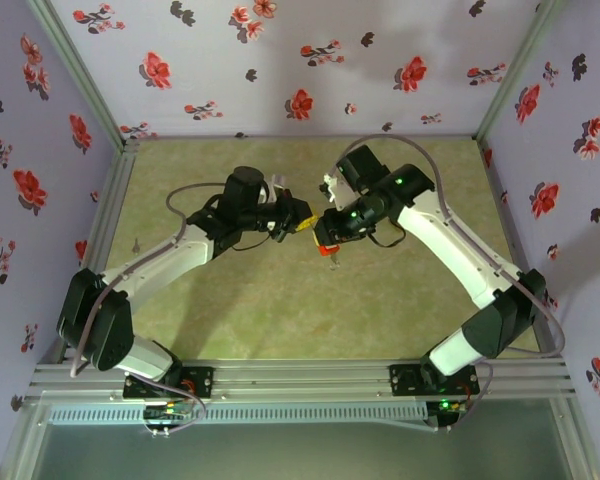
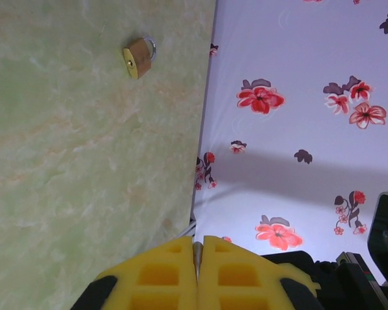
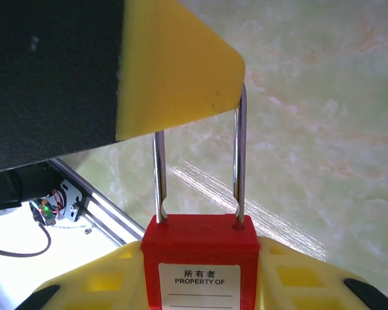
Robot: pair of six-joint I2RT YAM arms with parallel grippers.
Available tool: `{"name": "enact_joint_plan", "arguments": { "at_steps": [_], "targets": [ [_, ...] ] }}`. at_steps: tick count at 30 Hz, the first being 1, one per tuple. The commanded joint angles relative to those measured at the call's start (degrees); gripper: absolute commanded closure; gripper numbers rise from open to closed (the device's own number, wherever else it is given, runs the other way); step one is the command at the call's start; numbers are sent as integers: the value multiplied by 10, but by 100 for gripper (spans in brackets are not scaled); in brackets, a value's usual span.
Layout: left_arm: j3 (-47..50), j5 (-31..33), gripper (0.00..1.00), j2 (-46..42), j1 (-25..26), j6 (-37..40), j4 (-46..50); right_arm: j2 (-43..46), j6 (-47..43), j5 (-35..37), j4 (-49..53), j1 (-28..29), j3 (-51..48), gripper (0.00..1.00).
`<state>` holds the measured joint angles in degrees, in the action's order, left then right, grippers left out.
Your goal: Unlock with the key
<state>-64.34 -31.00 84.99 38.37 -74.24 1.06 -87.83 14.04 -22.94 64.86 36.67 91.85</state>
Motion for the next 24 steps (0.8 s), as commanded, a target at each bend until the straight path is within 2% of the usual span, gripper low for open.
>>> {"name": "enact_joint_plan", "arguments": {
  "at_steps": [1,11,15,19,24],
  "targets": [
    [-21,10,100,-13,-20,22,-11,21,13,3,36,-1,-12,100],
    [-8,6,100,-21,-20,30,-39,10,13,5,33,-3,-3,98],
    [-3,5,100,-24,-19,35,-34,3,35,12,27,-16,12,52],
    [0,5,100,-26,-18,51,-12,11,61,12,6,-41,17,35],
    [10,6,100,-25,-19,61,5,29,71,7,-17,-61,5,23]
  ]
}}
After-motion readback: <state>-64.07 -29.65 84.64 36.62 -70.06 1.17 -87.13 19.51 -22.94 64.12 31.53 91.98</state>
